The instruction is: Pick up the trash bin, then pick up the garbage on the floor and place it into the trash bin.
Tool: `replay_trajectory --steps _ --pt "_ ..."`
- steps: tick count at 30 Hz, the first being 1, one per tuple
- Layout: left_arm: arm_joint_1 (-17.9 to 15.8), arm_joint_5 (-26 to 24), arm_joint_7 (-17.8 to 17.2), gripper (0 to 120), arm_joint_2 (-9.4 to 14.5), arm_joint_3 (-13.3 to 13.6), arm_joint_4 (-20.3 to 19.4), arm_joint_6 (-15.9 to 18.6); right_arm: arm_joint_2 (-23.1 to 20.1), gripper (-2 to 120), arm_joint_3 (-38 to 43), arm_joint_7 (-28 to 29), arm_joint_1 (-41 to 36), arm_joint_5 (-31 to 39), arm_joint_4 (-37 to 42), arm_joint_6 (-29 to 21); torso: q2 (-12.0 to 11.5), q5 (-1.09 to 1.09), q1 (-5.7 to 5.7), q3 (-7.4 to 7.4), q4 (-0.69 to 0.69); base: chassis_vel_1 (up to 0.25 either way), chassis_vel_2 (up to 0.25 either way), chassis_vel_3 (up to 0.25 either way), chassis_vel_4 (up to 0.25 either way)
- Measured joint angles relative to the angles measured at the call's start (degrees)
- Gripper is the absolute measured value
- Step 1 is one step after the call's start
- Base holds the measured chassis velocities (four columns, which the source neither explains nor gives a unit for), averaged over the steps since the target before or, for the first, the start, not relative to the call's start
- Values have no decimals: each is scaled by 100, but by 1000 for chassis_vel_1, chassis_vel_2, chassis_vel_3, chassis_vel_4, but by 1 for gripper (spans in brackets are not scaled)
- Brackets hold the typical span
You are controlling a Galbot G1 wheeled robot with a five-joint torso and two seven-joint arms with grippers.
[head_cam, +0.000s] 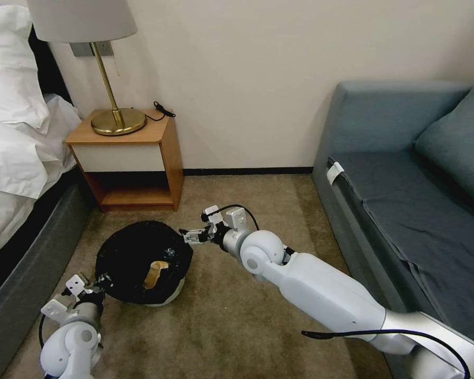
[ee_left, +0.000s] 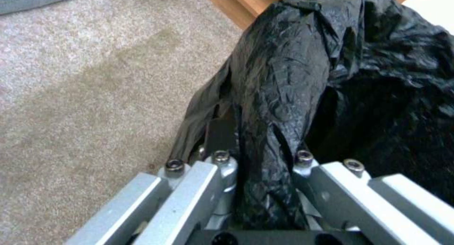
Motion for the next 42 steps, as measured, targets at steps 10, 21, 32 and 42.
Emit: replay_trajectory --steps 10,21,32,42 --pt "29 353 16 53 -10 -17 -88 -104 -4 100 -31 0 -60 0 29 37 0 0 0 0 0 0 0 0 0" --pt "146 1433 36 88 -19 -114 -348 -180 -36 100 182 0 -120 -13 55 81 0 0 0 0 0 0 0 0 0" --pt "509 3044 54 100 -38 -402 -1002 -720 -46 100 935 -48 -435 -191 223 191 0 0 0 1 1 0 0 0 0" --pt "814 3207 1380 100 268 -409 -1051 -2709 174 100 2347 -77 -1168 -482 377 414 0 -1 0 0 1 0 0 0 0"
